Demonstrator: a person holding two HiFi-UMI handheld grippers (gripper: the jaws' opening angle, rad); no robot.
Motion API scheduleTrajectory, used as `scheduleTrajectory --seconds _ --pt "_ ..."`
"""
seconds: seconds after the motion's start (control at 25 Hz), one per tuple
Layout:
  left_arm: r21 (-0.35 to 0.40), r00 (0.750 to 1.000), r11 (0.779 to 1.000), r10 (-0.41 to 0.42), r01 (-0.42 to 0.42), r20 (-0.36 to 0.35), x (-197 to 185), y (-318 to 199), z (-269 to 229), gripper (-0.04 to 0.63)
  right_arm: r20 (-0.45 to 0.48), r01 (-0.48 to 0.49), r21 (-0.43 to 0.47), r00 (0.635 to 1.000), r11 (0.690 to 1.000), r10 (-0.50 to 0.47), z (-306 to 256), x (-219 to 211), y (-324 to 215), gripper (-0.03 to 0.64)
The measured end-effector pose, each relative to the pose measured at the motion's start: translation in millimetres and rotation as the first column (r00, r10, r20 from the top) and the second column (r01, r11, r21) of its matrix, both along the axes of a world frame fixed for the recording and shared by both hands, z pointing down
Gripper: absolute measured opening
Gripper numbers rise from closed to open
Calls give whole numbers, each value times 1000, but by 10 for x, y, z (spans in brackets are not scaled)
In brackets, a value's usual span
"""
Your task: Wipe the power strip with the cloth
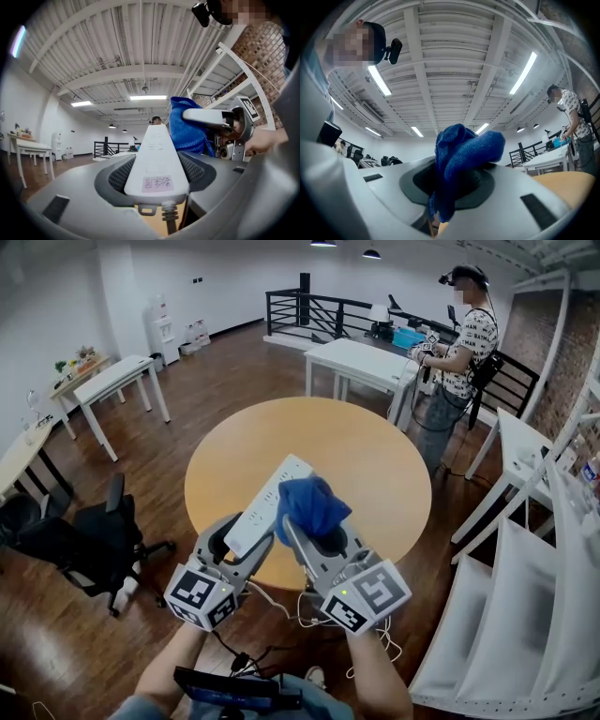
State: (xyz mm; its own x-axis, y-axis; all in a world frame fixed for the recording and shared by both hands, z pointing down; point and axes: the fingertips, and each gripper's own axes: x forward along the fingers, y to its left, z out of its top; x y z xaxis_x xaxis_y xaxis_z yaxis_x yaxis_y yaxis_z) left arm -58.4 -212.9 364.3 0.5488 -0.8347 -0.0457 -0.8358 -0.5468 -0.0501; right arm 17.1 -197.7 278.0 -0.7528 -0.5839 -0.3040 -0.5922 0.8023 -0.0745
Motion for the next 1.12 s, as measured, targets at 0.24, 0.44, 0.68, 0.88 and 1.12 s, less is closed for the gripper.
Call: scheduleTrajectory --seconds 0.24,0.44,0.68,0.88,1.12 --pt "8 1000 1000 12 -12 18 45 54 -14 281 -21 -45 31 999 999 46 -145 181 -104 68" --pt "14 999 1000 25 -25 24 59 83 -40 281 -35 -80 46 996 996 82 -249 328 -204 67" --pt "35 998 999 36 -38 50 97 127 -64 281 -37 -121 57 992 991 124 -332 508 -298 69" --pt "17 996 998 59 -61 69 187 178 -107 281 -45 -148 71 988 987 151 -433 642 -403 69" --pt "20 994 997 68 -70 83 215 196 -105 281 -93 -156 94 982 983 165 -532 691 -543 68"
